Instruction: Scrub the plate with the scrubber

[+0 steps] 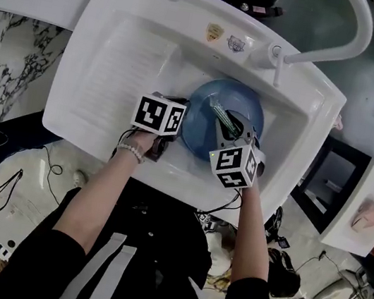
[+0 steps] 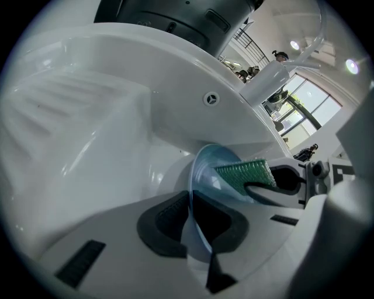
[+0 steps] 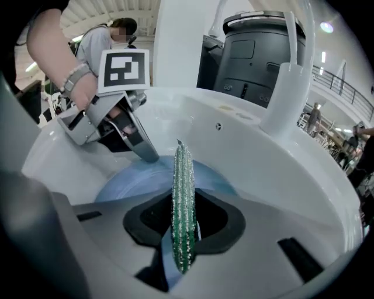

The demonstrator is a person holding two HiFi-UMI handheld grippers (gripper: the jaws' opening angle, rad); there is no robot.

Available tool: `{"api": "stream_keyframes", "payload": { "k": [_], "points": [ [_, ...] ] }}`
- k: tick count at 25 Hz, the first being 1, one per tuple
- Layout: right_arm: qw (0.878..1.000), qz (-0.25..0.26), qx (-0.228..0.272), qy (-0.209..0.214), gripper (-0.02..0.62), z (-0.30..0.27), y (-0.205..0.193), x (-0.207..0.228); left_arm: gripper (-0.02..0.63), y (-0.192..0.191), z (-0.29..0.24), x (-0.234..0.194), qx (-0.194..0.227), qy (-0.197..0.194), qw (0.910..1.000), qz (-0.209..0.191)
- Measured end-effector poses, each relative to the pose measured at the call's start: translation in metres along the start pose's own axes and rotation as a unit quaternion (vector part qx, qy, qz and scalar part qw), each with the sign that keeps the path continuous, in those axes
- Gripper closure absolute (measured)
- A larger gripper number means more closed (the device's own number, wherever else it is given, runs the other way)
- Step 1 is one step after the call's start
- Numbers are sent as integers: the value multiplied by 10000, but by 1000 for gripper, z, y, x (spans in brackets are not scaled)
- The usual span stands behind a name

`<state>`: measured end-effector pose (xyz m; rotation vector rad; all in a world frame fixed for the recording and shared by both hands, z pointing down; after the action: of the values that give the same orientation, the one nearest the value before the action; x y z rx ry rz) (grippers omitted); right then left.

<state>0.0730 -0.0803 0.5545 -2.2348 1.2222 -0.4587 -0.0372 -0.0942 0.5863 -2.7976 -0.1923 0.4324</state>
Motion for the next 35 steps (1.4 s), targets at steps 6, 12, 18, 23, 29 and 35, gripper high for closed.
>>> {"api": "stream_keyframes", "payload": {
  "k": [6,12,18,23,29,35],
  "points": [
    [9935,761,-627,-573,502,-8,-7,33,581,1,0,0,17,16,10000,4],
    [9900,687,-926,-812,502,-10,-19,58,581,0,1,0,22,24,10000,-12],
    [9914,210,-1069,-724,502,-3,-38,61,581,2,0,-1,72,34,10000,-11],
    [9923,-277,-1123,-432,502,2,-49,48,581,2,0,-1,76,39,10000,18],
    [9924,-538,-1074,-249,502,8,-56,33,581,3,0,-1,93,58,9999,18],
    [9924,-523,-1113,30,502,15,-59,8,581,3,1,-1,102,69,9999,33]
  ]
}}
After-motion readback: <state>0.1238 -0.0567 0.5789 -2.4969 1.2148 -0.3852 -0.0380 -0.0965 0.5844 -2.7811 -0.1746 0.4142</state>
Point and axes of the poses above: the fingertips, and each gripper's own axes: z backward along the fingers, x to its right, y out of its top, the point moved 2 cm from there along z, backward along the fingers, and after that the axes turned 12 degrees about y, right-handed, at the moved point
